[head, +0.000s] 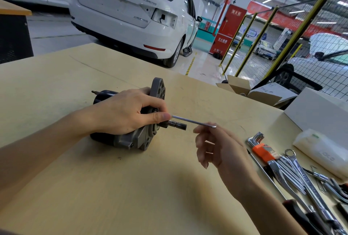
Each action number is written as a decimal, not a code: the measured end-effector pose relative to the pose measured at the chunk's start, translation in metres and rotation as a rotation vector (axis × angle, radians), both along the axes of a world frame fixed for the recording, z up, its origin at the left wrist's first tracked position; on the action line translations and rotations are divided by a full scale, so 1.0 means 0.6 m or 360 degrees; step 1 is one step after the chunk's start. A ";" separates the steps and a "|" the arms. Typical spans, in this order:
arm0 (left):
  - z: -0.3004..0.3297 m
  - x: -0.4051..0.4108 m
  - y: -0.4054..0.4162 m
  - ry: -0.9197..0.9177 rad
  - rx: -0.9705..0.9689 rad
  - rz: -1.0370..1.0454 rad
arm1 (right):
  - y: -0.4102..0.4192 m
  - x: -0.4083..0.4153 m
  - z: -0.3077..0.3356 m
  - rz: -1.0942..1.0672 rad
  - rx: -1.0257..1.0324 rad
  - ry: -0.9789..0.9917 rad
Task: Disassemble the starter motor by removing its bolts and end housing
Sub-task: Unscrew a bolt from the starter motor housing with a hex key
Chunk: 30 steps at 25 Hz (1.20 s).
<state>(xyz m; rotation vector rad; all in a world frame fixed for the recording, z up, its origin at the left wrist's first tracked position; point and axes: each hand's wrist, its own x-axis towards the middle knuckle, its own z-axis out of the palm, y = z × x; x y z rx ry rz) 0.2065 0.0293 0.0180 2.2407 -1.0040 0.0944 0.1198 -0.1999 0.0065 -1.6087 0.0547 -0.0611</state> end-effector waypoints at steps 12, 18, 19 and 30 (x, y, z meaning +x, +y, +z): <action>0.001 0.000 -0.001 -0.0051 0.0046 0.0039 | 0.001 -0.005 -0.005 -0.0143 -0.0808 -0.0575; 0.001 -0.002 -0.001 0.0016 -0.0011 0.0003 | -0.002 -0.003 -0.010 -0.0274 -0.1048 -0.0883; 0.001 -0.003 -0.001 0.0008 -0.0016 -0.0001 | 0.000 -0.004 -0.010 -0.0258 -0.1000 -0.0867; 0.002 -0.004 -0.003 -0.0063 0.0016 0.0016 | -0.002 -0.007 0.013 0.0188 -0.0001 -0.0172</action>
